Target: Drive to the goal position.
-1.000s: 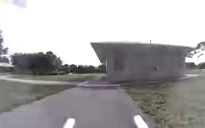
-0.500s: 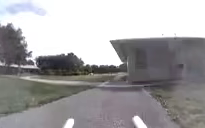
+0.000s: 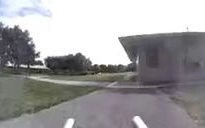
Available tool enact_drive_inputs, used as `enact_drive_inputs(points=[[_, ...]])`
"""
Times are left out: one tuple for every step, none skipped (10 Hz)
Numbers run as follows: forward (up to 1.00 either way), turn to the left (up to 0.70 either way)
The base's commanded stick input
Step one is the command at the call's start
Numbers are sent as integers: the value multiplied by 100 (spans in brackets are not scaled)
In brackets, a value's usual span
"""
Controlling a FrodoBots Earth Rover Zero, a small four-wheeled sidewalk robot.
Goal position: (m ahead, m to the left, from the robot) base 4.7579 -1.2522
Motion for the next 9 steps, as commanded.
enact_drive_inputs(points=[[69, 3], [69, 3], [69, 3], [69, 3], [69, 3], [69, 3], [69, 3], [69, 3], [69, 3]])
